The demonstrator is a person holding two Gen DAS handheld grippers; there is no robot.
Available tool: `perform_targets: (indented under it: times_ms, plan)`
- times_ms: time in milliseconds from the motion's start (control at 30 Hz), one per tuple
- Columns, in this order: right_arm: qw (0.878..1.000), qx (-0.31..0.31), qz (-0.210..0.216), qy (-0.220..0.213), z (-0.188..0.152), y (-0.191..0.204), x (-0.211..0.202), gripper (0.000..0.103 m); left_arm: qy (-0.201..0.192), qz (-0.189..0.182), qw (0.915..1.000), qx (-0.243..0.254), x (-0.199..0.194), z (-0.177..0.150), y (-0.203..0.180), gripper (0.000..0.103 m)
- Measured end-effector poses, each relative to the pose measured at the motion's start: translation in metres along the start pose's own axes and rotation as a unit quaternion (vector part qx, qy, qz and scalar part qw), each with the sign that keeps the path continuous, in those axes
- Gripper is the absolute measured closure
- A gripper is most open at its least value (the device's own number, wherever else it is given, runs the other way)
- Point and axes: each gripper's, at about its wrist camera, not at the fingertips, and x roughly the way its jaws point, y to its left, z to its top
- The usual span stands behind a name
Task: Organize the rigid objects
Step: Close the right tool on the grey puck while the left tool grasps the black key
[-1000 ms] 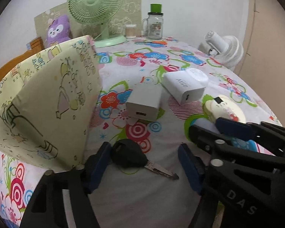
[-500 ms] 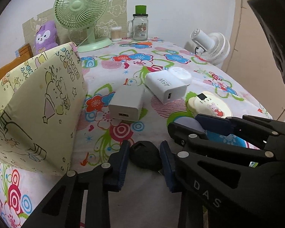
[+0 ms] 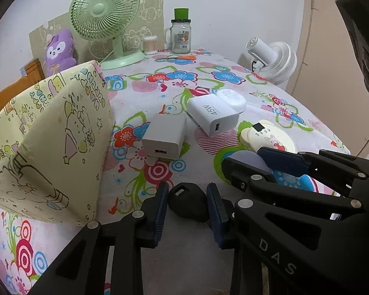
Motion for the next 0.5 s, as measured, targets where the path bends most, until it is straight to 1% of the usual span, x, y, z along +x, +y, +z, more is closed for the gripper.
perform_targets:
  times_ms: [367, 500]
  plan:
    - [1.000, 0.008, -0.011, -0.017, 0.010, -0.001, -0.024, 0.061, -0.010, 0.001, 1.0000, 0.002, -0.016, 0.018, -0.005, 0.071]
    - [0.999, 0.006, -0.017, -0.030, 0.016, -0.001, -0.036, 0.061, -0.017, 0.002, 0.9998, 0.004, -0.024, 0.026, -0.007, 0.071]
